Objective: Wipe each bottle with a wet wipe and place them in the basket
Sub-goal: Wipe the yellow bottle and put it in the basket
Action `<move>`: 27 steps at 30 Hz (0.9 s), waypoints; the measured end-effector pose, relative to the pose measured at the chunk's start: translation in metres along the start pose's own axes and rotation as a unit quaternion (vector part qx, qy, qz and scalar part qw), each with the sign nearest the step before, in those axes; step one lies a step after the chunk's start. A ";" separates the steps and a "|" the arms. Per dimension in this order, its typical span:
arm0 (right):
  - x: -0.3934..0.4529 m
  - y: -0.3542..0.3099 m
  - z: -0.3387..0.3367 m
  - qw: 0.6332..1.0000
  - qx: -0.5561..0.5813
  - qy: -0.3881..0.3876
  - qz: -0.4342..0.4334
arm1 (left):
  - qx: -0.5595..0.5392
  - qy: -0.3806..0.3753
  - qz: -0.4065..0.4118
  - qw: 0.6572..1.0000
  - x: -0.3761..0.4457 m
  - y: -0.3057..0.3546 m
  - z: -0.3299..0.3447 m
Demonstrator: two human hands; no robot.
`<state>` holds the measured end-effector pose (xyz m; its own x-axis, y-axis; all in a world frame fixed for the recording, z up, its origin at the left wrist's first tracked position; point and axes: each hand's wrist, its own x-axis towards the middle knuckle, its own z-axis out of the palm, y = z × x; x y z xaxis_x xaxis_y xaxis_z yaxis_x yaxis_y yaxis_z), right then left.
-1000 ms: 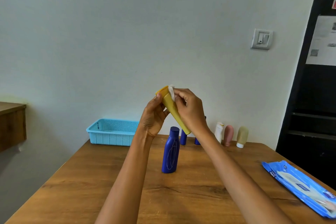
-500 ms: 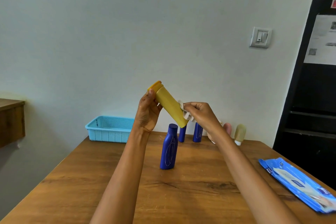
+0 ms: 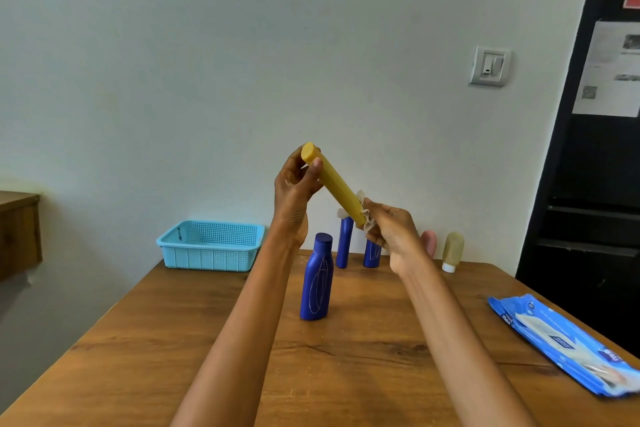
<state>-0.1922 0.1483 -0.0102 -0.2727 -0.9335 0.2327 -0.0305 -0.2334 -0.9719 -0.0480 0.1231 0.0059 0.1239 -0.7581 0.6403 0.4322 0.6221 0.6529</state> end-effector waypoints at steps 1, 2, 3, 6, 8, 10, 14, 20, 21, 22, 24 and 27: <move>0.001 -0.001 -0.002 1.000 -0.007 0.002 -0.015 | 0.003 0.000 0.006 1.000 0.000 0.000 0.002; 0.003 -0.003 -0.005 0.999 -0.018 0.003 -0.029 | 0.009 -0.001 0.012 1.000 0.000 0.000 0.005; 0.005 -0.003 -0.008 0.999 -0.033 -0.001 -0.042 | 0.017 -0.003 0.019 1.000 -0.001 0.000 0.007; 0.012 -0.006 -0.019 0.996 -0.060 -0.030 -0.055 | 0.025 0.000 0.025 0.999 -0.002 0.000 0.012; 0.016 -0.007 -0.027 0.997 -0.043 -0.033 -0.057 | 0.018 0.008 0.015 1.000 -0.002 0.000 0.012; 0.017 -0.009 -0.033 0.997 -0.002 -0.023 -0.070 | 0.018 0.003 0.004 1.000 -0.002 -0.002 0.010; 0.015 -0.012 -0.030 0.990 0.047 0.025 -0.132 | 0.007 -0.030 -0.040 0.999 -0.004 -0.008 0.012; 0.001 -0.016 -0.001 0.961 -0.083 -0.052 -0.258 | 0.019 -0.068 -0.081 0.994 -0.011 -0.017 0.024; -0.002 -0.017 0.002 0.953 -0.089 -0.063 -0.284 | 0.013 -0.063 -0.081 0.995 -0.011 -0.016 0.023; -0.004 -0.018 0.002 0.945 -0.086 -0.076 -0.305 | 0.008 -0.058 -0.080 0.995 -0.009 -0.015 0.021; -0.005 -0.018 -0.001 0.939 -0.080 -0.098 -0.321 | 0.001 -0.050 -0.079 0.996 -0.006 -0.011 0.016; -0.001 -0.014 -0.012 0.934 -0.102 -0.114 -0.322 | -0.027 -0.027 -0.092 0.995 -0.003 -0.011 0.008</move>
<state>-0.2032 0.1560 0.0027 0.0769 -0.6572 0.7498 -0.3072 -0.7310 -0.6093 -0.0602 0.1207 0.0000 -0.0097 -0.8456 0.5338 0.4900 0.4613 0.7397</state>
